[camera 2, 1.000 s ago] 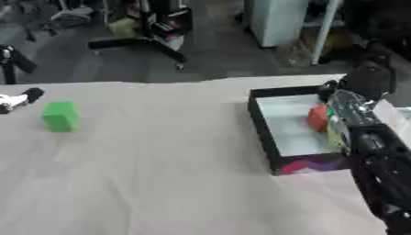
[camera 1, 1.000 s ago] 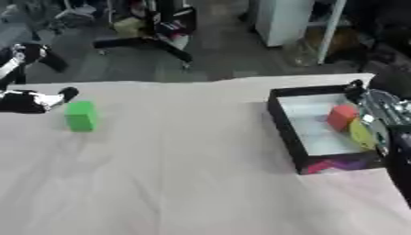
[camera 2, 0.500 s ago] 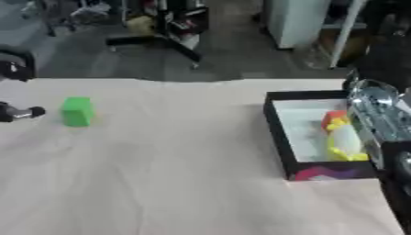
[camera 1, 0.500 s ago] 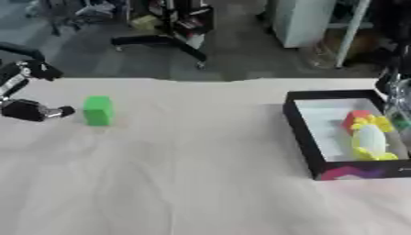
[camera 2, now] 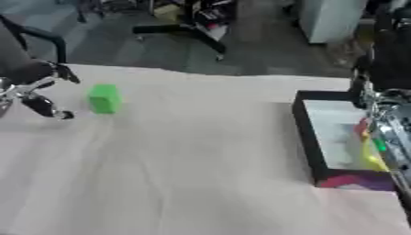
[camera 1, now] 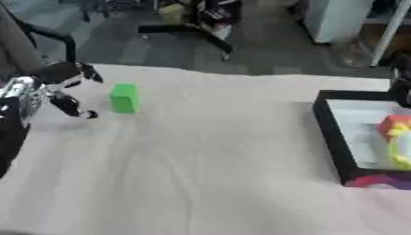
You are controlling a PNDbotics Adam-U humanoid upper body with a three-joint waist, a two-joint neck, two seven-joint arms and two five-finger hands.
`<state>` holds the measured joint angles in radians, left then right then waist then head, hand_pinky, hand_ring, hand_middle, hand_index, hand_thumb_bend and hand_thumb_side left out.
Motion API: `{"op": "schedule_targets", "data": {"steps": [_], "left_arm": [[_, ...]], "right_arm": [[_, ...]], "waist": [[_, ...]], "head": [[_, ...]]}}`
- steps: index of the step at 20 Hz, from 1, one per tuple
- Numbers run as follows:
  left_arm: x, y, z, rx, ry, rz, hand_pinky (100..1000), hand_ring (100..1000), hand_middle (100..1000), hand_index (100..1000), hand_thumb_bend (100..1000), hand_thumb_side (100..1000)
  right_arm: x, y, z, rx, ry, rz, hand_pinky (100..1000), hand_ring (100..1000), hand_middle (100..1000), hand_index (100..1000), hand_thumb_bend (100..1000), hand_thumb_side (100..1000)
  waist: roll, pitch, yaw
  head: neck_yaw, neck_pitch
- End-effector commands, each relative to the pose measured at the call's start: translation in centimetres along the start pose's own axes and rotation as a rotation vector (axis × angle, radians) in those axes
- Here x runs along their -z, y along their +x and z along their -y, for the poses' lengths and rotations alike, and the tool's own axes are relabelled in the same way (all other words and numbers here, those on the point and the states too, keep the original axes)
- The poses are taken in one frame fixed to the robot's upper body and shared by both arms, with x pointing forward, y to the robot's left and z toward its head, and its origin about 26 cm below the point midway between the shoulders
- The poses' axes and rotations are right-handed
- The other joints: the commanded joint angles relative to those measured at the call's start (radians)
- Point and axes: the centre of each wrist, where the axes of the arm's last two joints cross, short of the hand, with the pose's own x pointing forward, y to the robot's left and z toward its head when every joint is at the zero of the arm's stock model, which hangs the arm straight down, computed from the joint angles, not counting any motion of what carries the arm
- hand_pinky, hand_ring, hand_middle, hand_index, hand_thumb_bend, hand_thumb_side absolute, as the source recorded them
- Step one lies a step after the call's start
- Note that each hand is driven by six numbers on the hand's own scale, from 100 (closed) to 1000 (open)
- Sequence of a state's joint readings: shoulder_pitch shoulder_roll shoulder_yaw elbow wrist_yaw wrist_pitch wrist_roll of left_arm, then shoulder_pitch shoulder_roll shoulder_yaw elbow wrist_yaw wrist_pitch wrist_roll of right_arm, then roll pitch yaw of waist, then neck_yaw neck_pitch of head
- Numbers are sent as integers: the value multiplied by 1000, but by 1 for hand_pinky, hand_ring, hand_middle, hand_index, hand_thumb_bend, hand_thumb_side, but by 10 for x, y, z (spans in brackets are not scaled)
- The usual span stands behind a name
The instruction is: Pick up the objects with one hand, pass them to the other hand, and then place them into the box on the other side of the table.
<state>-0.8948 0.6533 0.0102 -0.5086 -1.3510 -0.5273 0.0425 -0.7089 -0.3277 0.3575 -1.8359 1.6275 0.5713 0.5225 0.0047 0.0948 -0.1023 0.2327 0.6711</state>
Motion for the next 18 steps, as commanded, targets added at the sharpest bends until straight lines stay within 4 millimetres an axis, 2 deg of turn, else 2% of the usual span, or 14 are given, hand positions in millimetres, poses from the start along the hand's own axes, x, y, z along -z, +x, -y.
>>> {"op": "schedule_targets", "data": {"steps": [1,6,11,14,18], "left_arm": [[3,-6,-13,68,61,-58,835,741,697,784,593,226],[8,-4,-22,89,213,-171,825,720,674,772,578,223],[8,-10,-42,44,346,-236,805,698,644,758,573,235],[7,-12,-47,4,336,-231,817,723,678,783,599,262],[10,-8,-40,-45,258,-200,832,746,707,800,612,279]], "right_arm": [[-6,11,22,22,-35,58,679,866,846,952,100,100],[-12,21,29,57,-39,98,665,862,841,953,100,100],[-12,21,27,70,-45,84,644,858,835,955,100,100],[-12,22,27,78,-50,81,632,856,830,954,100,100],[-12,25,28,92,-51,94,635,855,829,954,100,100]], "waist": [[3,0,-7],[2,23,-20],[4,33,-25],[6,35,-27],[6,40,-39]], "head": [[13,-24],[17,-40],[22,-36],[30,-33],[39,-43]]}}
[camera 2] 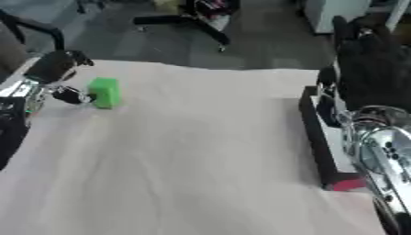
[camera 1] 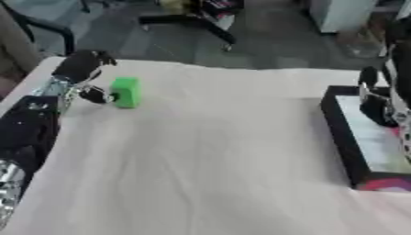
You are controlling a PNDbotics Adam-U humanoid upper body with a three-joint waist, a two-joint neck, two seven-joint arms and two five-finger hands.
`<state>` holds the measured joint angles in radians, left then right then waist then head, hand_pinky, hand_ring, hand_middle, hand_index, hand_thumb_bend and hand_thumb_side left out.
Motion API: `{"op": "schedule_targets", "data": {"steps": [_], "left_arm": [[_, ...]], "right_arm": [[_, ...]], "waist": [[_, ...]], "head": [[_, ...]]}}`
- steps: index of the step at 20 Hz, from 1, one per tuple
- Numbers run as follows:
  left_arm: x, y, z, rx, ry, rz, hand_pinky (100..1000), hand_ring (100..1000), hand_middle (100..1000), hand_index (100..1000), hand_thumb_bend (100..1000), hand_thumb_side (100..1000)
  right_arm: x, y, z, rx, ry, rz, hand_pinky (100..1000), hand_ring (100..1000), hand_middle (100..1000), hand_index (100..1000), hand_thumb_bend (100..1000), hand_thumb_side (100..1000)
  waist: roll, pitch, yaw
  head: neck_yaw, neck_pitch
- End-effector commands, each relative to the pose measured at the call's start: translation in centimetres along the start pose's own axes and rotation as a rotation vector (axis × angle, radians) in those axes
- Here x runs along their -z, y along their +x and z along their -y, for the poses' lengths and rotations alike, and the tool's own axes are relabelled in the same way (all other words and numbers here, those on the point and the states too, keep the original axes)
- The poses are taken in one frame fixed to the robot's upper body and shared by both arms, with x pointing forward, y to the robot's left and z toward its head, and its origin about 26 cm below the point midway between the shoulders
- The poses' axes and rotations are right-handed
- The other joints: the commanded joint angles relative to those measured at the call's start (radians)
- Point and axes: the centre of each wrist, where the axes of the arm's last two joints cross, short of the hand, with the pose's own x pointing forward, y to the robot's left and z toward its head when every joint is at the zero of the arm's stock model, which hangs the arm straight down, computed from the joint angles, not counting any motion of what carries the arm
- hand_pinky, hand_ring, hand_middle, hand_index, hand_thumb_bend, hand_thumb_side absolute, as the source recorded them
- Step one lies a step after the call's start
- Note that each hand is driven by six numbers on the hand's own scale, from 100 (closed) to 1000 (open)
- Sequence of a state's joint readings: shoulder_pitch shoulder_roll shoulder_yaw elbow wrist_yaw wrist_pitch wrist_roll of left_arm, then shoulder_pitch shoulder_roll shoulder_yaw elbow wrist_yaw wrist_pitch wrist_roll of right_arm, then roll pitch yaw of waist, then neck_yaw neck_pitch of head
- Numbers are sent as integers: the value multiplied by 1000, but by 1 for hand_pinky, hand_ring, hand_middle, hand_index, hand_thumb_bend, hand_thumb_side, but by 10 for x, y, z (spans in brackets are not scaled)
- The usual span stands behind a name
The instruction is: Pick up the objects with one hand, pass them to the other hand, and then place them into the box on the other side of the table.
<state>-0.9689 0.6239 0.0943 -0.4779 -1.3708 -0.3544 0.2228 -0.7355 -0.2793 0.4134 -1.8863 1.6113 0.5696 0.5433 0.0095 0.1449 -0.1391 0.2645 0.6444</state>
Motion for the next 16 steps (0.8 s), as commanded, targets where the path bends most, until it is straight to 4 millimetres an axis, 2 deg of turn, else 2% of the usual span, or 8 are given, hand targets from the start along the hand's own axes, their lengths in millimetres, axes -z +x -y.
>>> {"op": "schedule_targets", "data": {"steps": [1,8,10,11,12,14,15,16], "left_arm": [[2,-11,-14,-22,-23,-2,834,752,713,804,606,282],[-2,-13,-4,-101,-113,-12,832,752,714,804,604,297],[-3,-13,-3,-117,-91,-26,801,709,657,764,575,281],[-3,-12,-2,-123,-78,-33,757,623,557,684,497,239],[-4,-12,0,-126,-67,-39,717,551,483,611,339,174],[-5,-10,4,-140,-56,-47,690,494,436,547,229,100],[-5,-10,5,-144,-52,-46,663,443,391,497,133,100],[-5,-10,6,-150,-45,-43,657,434,381,487,102,100]], "right_arm": [[2,2,10,23,-29,7,630,854,827,954,100,100],[2,4,12,42,-35,11,620,851,818,953,100,100],[2,4,11,45,-38,9,614,850,816,952,100,100],[2,4,11,46,-41,8,608,849,815,952,100,100],[2,4,11,47,-43,7,606,849,814,951,100,100],[2,4,11,49,-46,6,602,848,813,951,100,100],[2,4,11,50,-47,5,600,847,812,950,100,100],[2,4,10,50,-47,5,600,847,812,950,100,100]], "waist": [[0,-8,-7],[1,2,-26],[2,2,-28],[2,2,-29],[2,2,-29],[2,1,-29],[2,0,-28],[2,-1,-27]], "head": [[11,-19],[25,-32],[27,-33],[27,-33],[27,-33],[27,-31],[27,-30],[26,-28]]}}
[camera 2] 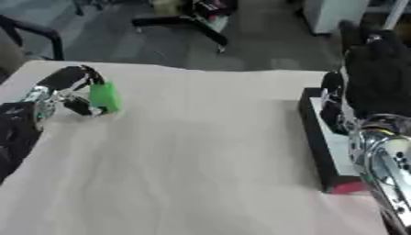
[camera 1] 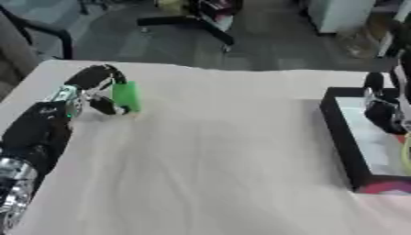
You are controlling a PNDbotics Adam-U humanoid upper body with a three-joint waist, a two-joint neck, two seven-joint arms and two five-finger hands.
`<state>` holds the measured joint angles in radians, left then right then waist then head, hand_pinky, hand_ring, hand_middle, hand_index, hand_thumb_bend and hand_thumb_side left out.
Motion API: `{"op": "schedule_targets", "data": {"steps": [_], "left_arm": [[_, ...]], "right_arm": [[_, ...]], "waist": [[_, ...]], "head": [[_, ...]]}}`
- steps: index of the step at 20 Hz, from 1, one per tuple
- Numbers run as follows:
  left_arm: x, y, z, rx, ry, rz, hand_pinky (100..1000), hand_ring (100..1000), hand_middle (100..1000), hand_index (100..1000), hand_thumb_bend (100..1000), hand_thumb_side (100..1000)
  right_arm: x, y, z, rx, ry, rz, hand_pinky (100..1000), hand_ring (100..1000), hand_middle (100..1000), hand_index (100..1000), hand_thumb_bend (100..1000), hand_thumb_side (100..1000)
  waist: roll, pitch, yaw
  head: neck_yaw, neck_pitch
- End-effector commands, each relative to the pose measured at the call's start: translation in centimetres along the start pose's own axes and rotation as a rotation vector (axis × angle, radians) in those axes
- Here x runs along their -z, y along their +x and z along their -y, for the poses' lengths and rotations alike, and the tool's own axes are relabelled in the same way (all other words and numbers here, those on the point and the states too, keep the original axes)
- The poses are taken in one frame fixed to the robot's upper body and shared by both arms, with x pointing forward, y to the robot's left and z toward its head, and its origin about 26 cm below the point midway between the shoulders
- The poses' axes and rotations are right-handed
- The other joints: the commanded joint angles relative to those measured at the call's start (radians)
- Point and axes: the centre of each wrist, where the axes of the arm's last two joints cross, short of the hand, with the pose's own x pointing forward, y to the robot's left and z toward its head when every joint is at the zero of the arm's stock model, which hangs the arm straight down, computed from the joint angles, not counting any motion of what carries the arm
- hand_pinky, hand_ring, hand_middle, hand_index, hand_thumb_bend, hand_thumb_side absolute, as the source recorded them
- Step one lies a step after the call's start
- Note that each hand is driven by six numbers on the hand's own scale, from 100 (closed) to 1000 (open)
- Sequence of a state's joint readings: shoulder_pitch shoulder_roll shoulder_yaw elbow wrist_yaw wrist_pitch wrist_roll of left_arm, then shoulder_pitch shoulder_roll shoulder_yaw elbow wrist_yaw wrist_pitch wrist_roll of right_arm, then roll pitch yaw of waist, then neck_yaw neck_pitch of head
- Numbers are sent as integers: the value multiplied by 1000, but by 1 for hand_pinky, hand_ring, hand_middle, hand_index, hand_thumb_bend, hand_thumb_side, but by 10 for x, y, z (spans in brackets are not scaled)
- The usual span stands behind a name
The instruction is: Pick up the objects with one hand, pass them to the other hand, and then place them into the box on the other side of the table.
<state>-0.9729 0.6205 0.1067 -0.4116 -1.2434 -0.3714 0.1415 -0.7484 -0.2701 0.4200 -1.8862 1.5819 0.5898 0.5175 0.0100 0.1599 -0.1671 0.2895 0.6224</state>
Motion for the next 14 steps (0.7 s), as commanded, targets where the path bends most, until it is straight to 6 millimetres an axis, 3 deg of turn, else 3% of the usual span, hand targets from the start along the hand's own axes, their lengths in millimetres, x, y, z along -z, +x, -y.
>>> {"op": "schedule_targets", "data": {"steps": [1,10,12,14], "left_arm": [[0,-7,-12,-7,54,-2,652,418,362,467,100,100],[2,5,-61,-68,214,318,656,418,360,459,102,100],[4,18,-66,-108,206,417,657,420,362,460,102,100],[7,41,-66,-171,181,532,658,419,361,458,101,100]], "right_arm": [[2,0,6,10,-27,-3,597,847,812,950,100,100],[-3,8,5,-21,26,85,688,854,822,947,100,100],[-5,14,8,-38,45,132,776,863,835,948,100,100],[-8,21,10,-71,69,195,891,873,853,951,162,100]], "waist": [[2,-18,3],[8,-70,48],[10,-85,59],[12,-102,71]], "head": [[-1,-4],[-56,46],[-68,61],[-78,78]]}}
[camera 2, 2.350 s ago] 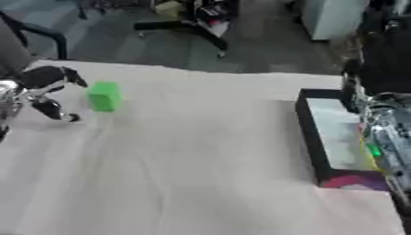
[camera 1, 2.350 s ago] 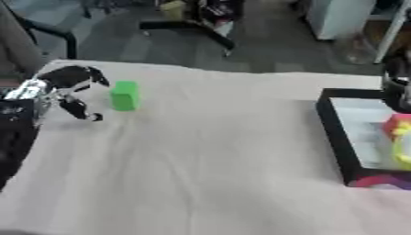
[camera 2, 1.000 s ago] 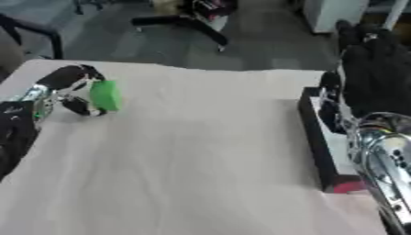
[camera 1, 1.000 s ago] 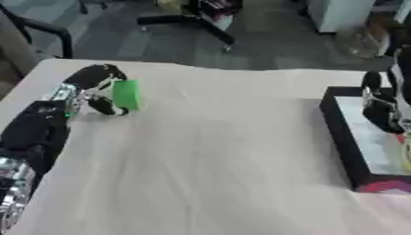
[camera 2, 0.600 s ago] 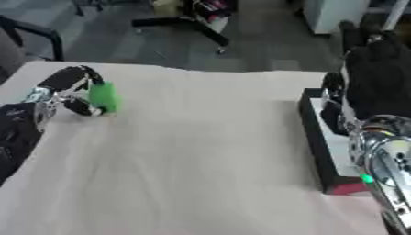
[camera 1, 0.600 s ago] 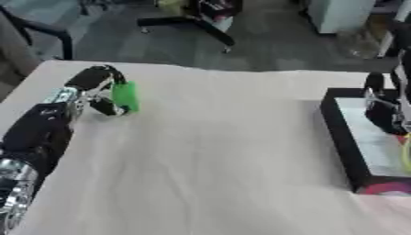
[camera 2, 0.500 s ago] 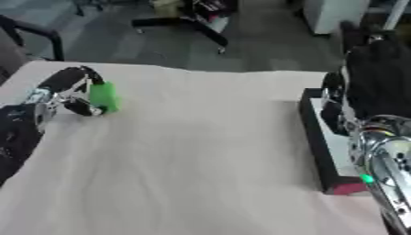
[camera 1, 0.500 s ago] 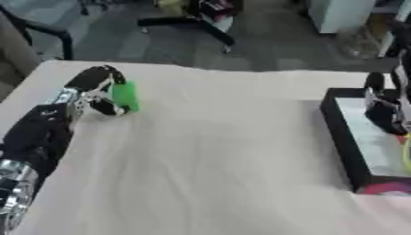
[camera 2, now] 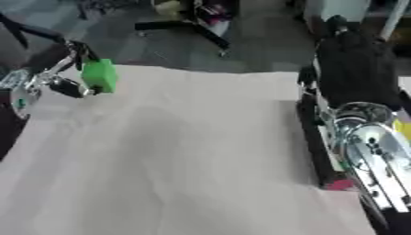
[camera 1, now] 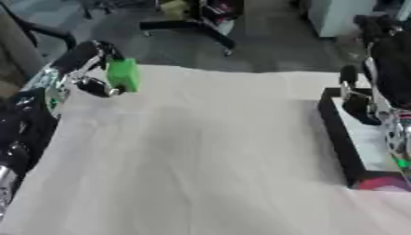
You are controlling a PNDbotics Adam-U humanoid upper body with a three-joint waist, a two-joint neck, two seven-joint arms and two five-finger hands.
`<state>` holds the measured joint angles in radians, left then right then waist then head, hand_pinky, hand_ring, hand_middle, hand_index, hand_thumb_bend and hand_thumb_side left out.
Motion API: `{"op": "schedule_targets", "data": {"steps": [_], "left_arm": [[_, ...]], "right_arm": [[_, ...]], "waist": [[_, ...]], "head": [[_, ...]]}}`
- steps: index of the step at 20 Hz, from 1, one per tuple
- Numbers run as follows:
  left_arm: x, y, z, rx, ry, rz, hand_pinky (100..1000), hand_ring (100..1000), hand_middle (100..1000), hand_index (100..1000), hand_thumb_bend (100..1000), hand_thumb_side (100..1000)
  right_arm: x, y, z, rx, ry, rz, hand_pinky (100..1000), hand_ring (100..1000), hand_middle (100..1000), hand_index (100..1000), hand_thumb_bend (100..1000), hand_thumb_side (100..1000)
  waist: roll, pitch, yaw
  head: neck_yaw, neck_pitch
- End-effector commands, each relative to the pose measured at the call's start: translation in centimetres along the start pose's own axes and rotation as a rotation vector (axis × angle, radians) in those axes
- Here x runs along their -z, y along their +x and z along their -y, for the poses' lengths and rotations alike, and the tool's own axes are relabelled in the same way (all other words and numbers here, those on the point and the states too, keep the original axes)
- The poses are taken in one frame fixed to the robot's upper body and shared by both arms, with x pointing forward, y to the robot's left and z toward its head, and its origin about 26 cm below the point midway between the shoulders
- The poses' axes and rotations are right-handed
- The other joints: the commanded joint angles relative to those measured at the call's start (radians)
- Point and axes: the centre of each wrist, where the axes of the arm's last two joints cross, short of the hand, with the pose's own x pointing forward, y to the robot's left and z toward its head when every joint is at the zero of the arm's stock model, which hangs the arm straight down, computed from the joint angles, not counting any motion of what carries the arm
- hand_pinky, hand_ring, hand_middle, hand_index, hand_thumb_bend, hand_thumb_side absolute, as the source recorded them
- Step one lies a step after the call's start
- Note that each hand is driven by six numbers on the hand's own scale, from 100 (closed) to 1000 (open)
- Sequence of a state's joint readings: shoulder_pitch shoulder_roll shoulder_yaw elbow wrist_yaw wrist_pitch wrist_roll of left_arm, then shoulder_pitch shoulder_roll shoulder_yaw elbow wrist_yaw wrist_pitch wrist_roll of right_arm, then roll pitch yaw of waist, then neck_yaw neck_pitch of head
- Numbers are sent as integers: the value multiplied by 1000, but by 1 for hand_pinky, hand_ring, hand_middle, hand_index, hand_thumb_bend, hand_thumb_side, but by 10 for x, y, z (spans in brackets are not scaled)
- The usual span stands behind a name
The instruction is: Pick up the objects with one hand, pass them to the other hand, and then place them into the box on the other side of the table.
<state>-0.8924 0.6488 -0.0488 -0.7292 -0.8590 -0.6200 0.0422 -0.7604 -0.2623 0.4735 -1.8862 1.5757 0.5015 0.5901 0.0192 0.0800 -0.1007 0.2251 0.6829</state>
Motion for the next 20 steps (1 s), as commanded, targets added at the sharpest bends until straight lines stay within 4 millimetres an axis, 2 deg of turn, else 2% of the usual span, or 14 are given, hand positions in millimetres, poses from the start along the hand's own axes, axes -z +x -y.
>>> {"op": "schedule_targets", "data": {"steps": [1,4,6,9,13,20], "left_arm": [[17,23,-20,-69,8,159,658,418,361,457,100,100],[37,64,-13,-205,-52,298,669,434,377,471,106,100],[48,92,-14,-272,-95,379,673,438,380,475,107,100],[60,123,-19,-337,-144,456,673,438,381,475,100,100],[73,150,-22,-404,-176,516,672,436,380,474,100,100],[92,182,-20,-473,-198,591,673,434,379,472,100,100]], "right_arm": [[-2,9,13,-42,5,85,988,883,868,953,223,124],[-5,20,18,-118,23,170,1000,903,905,961,341,182],[-8,26,23,-164,32,217,1000,920,932,973,394,223],[-11,32,27,-195,59,265,1000,944,964,1000,471,273],[-12,38,29,-215,96,299,1000,974,992,1000,546,289],[-15,47,30,-211,118,346,1000,986,1000,1000,554,290]], "waist": [[4,-28,9],[4,-45,21],[2,-52,27],[0,-58,34],[-3,-60,40],[-7,-57,43]], "head": [[-19,23],[-30,34],[-36,39],[-42,43],[-50,46],[-62,48]]}}
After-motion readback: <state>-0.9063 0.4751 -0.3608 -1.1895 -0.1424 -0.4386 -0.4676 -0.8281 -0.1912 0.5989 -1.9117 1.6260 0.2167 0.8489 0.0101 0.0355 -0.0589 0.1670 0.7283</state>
